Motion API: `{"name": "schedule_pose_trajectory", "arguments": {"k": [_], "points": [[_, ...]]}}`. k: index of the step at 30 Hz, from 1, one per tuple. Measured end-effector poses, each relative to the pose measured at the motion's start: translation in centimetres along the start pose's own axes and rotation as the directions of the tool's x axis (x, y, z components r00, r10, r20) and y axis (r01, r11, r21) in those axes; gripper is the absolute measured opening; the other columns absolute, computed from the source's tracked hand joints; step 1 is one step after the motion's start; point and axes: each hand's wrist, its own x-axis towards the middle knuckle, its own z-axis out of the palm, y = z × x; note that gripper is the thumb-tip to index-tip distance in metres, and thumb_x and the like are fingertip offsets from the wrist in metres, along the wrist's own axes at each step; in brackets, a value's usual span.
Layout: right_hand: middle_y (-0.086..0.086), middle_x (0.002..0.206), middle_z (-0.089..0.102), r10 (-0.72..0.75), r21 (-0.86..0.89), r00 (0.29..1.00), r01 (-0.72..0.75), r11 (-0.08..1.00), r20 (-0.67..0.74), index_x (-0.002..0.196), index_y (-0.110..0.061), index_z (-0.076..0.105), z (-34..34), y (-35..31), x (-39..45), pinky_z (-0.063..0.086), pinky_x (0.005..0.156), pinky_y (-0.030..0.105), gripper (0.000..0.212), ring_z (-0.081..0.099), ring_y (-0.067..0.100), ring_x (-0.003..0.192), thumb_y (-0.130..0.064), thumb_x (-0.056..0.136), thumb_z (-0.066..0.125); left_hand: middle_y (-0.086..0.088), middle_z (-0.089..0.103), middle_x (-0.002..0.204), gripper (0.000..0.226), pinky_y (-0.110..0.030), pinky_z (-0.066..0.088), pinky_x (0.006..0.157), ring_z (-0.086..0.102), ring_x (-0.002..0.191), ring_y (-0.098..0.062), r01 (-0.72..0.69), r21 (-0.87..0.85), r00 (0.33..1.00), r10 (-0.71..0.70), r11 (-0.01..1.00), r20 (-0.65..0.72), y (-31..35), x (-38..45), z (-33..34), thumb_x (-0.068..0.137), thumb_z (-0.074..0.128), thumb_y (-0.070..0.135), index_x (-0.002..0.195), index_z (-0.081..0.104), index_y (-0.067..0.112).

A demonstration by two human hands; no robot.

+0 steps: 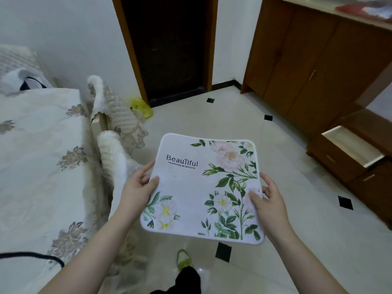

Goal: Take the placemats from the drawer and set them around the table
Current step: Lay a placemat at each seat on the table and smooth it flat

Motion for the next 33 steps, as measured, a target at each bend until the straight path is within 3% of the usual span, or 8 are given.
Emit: {"name": "schedule_pose_trajectory", "arguments": {"k": [4,9,14,18,21,24,28,33], "points": [[-0.004,0.108,0.069,-0.007,-0.049,0.999,0.010,0.999,0.048,0.131,-0.048,0.047,3.6,-1.5,5.2,0.062,0.071,0.048,0.049,0.075,0.015,0.083,-0.015,0.096,0.060,0.010,0.074,0.072,0.045,-0.016,0.053,0.059,0.070,0.067,-0.003,-0.003,-0.012,0.998,0.003,1.000,-0.064,0.1,4.5,-1.2,0.095,0.063,0.007,0.136,0.058,0.024],[-0.013,0.100,0.069,-0.040,-0.070,0.994,0.047,0.996,0.098,0.120,-0.058,0.051,7.9,-4.5,10.7,0.062,0.070,0.044,0.051,0.074,0.010,0.083,-0.015,0.095,0.060,-0.006,0.078,0.101,0.047,-0.045,0.058,0.085,0.074,0.095,-0.029,0.025,-0.099,0.993,-0.036,0.995,-0.116,0.6,9.5,-3.4,0.095,0.063,0.008,0.138,0.057,0.027],[-0.004,0.106,0.071,-0.045,-0.074,0.988,0.056,0.996,0.149,0.129,-0.050,0.049,12.0,-6.1,14.9,0.061,0.075,0.050,0.051,0.074,0.018,0.087,-0.013,0.094,0.060,-0.006,0.078,0.100,0.047,-0.040,0.061,0.079,0.074,0.091,-0.026,0.022,-0.121,0.986,-0.042,0.992,-0.163,1.3,13.9,-5.2,0.096,0.061,0.004,0.138,0.056,0.023],[-0.004,0.106,0.071,-0.044,-0.086,0.977,0.063,0.994,0.207,0.128,-0.051,0.050,14.7,-7.4,17.8,0.062,0.069,0.044,0.052,0.075,0.013,0.082,-0.013,0.095,0.060,-0.005,0.078,0.098,0.045,-0.032,0.061,0.070,0.075,0.086,-0.020,0.028,-0.160,0.970,-0.066,0.987,-0.236,1.4,15.6,-6.4,0.096,0.061,0.003,0.135,0.058,0.026],[-0.005,0.105,0.071,-0.043,-0.084,0.956,0.070,0.994,0.289,0.128,-0.052,0.050,16.9,-8.1,20.4,0.061,0.068,0.042,0.052,0.074,0.014,0.083,-0.013,0.095,0.060,-0.009,0.077,0.101,0.045,-0.042,0.060,0.078,0.075,0.091,-0.027,0.046,-0.182,0.947,-0.100,0.982,-0.304,1.0,16.3,-7.2,0.096,0.061,0.003,0.135,0.059,0.027],[-0.003,0.105,0.071,-0.041,-0.086,0.920,0.081,0.993,0.390,0.130,-0.048,0.050,19.6,-8.8,23.1,0.061,0.065,0.040,0.052,0.075,0.014,0.083,-0.011,0.095,0.059,-0.010,0.077,0.102,0.044,-0.044,0.059,0.080,0.074,0.092,-0.031,0.040,-0.222,0.908,-0.128,0.974,-0.399,1.0,16.7,-7.8,0.096,0.060,0.002,0.133,0.060,0.025],[-0.004,0.101,0.072,-0.036,-0.071,0.845,0.087,0.994,0.534,0.121,-0.055,0.053,23.2,-10.0,26.1,0.062,0.070,0.047,0.052,0.075,0.017,0.083,-0.011,0.095,0.060,0.001,0.078,0.097,0.044,-0.024,0.058,0.061,0.076,0.081,-0.015,0.002,-0.226,0.821,-0.130,0.974,-0.556,1.5,16.0,-8.2,0.095,0.060,-0.002,0.130,0.062,0.024],[-0.010,0.102,0.072,-0.057,-0.065,0.726,0.138,0.988,0.685,0.117,-0.061,0.053,27.1,-11.5,29.3,0.061,0.073,0.045,0.054,0.075,0.014,0.085,-0.013,0.094,0.061,-0.002,0.078,0.102,0.045,-0.030,0.060,0.062,0.076,0.086,-0.023,0.007,-0.218,0.716,-0.157,0.976,-0.681,1.7,14.6,-7.9,0.095,0.061,0.005,0.130,0.062,0.033]]}}
